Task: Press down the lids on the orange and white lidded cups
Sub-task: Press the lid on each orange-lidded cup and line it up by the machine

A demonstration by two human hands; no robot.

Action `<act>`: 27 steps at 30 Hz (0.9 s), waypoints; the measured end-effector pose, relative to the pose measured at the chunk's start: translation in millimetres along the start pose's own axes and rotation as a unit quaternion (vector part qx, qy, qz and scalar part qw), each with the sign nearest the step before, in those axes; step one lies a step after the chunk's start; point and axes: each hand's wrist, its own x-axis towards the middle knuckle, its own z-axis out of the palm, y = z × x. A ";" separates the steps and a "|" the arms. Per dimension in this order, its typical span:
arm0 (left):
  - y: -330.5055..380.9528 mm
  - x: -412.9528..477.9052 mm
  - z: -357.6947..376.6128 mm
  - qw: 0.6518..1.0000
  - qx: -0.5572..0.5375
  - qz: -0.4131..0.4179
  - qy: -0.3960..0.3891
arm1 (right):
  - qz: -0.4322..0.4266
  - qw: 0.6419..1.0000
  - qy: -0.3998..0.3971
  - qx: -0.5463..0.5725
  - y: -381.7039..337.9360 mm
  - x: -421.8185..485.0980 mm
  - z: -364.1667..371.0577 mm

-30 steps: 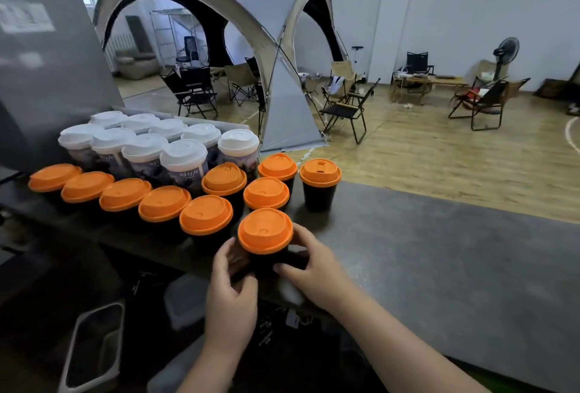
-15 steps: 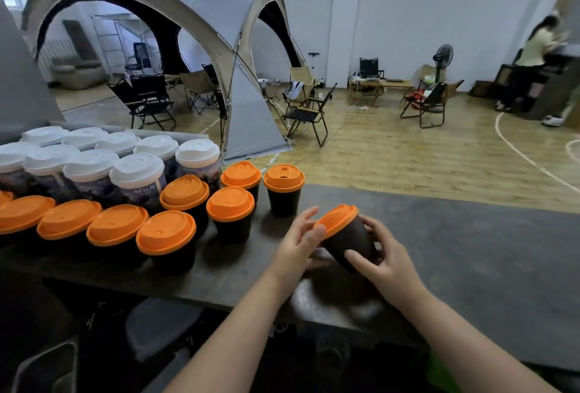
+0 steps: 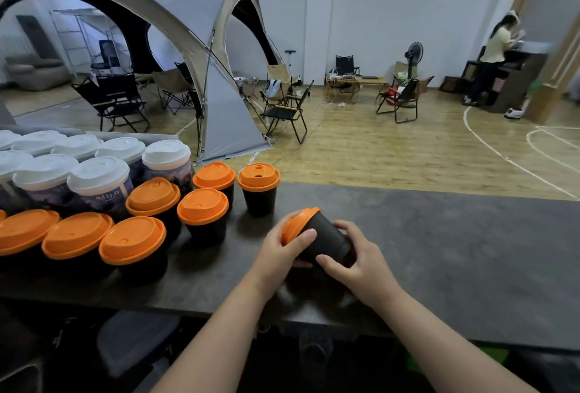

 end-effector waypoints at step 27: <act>-8.4 -4.2 -1.5 1.000 -0.014 0.018 -0.015 | -0.008 0.999 0.013 0.032 0.7 -2.0 -3.5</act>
